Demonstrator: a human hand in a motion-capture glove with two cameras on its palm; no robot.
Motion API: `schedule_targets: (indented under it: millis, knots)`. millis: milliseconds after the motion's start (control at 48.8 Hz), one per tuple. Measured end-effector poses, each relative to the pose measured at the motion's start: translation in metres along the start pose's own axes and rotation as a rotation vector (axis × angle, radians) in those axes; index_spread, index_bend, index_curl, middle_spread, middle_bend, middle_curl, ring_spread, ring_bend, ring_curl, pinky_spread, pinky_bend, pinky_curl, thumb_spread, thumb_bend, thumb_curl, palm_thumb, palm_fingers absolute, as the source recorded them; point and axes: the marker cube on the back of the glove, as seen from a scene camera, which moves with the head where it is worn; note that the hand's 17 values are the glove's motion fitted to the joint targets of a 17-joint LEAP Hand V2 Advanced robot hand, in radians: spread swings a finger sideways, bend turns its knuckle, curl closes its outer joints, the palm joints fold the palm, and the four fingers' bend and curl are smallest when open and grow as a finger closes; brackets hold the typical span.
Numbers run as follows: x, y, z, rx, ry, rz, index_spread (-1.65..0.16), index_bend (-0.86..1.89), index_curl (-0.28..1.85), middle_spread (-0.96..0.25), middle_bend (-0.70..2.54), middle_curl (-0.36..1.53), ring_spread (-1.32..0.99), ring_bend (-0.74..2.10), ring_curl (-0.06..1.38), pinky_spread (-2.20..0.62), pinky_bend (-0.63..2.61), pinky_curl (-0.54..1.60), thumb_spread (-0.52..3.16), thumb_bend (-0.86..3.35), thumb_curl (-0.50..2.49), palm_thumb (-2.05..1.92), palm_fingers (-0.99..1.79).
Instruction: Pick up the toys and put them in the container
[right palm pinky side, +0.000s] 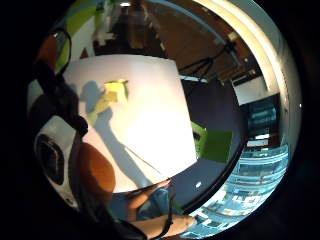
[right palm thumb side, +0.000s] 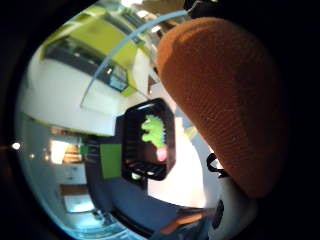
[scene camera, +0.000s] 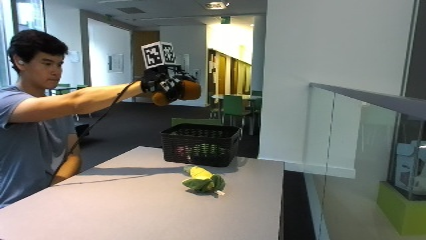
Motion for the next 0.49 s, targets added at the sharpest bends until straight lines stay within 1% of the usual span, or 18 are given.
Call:
schedule_targets:
  millis: [164,246,308,410,492]
  knots:
    - [-0.126,0.021,0.018,-0.009,-0.012,-0.153,-0.40,0.02,-0.02,-0.40,1.09,0.70,-0.34,1.74,0.48,-0.41,1.52,0.39,0.93,0.22,0.92,0.71,0.45]
    - [-0.161,0.026,0.027,-0.032,-0.048,-0.166,-0.39,0.02,-0.02,-0.40,1.09,0.71,-0.34,1.74,0.48,-0.41,1.52,0.39,0.93,0.21,0.93,0.71,0.45]
    - [-0.174,0.024,0.035,-0.045,-0.078,-0.171,-0.39,0.01,-0.02,-0.40,1.09,0.71,-0.34,1.74,0.48,-0.41,1.52,0.39,0.93,0.20,0.94,0.70,0.44]
    - [-0.151,0.006,0.053,-0.050,-0.075,-0.264,-0.38,0.01,-0.02,-0.40,1.09,0.72,-0.34,1.75,0.48,-0.41,1.52,0.39,0.93,0.20,0.96,0.70,0.44]
    - [-0.157,0.009,0.062,-0.092,-0.097,-0.306,-0.38,0.00,-0.02,-0.40,1.09,0.72,-0.34,1.76,0.48,-0.41,1.53,0.39,0.93,0.19,0.98,0.70,0.43]
